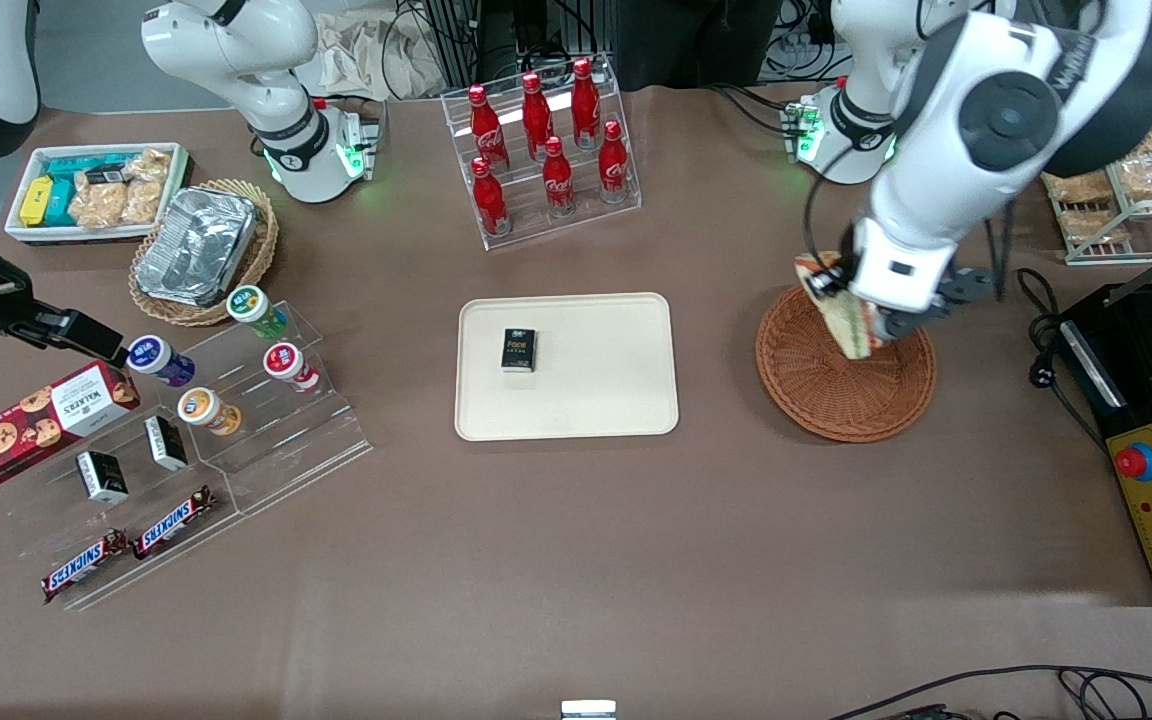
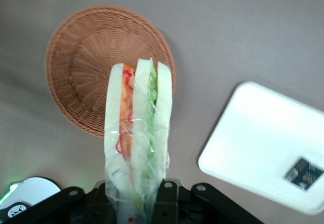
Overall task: Place sandwich from basket to tray
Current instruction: 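Lift the sandwich with the left gripper and carry it toward the white tray, then lower the sandwich onto the white tray beside the dark box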
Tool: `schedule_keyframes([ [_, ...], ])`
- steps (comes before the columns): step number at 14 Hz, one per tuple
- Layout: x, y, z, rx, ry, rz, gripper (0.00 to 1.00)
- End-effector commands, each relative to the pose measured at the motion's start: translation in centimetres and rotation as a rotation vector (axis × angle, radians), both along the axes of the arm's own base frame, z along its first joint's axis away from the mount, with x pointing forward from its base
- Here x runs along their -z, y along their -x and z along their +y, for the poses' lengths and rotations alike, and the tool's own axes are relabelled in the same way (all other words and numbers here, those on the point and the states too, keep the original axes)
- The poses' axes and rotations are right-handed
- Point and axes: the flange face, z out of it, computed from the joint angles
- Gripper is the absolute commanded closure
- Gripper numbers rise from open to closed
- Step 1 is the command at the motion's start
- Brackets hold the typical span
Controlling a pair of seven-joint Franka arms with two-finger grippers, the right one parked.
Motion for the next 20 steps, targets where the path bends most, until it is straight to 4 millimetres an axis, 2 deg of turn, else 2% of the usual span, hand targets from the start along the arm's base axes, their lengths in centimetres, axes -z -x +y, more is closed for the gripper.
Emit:
schedule_keyframes([
  [1,-0.3,2.6,-6.0,0.203,0.006,-0.066,1.00],
  [4,2.5,4.5,-11.7,0.283,0.037,-0.087,1.00],
  [6,5.5,4.9,-13.7,0.290,0.044,-0.099,1.00],
  [7,7.3,6.1,-15.6,0.325,0.041,-0.111,1.00],
  [12,17.1,5.7,-18.8,0.338,0.078,-0.122,1.00],
  [16,24.3,5.1,-19.4,0.348,0.058,-0.109,1.00],
  [18,26.8,5.2,-19.7,0.338,0.085,-0.098,1.00],
  [20,27.9,5.3,-19.9,0.346,0.090,-0.100,1.00],
])
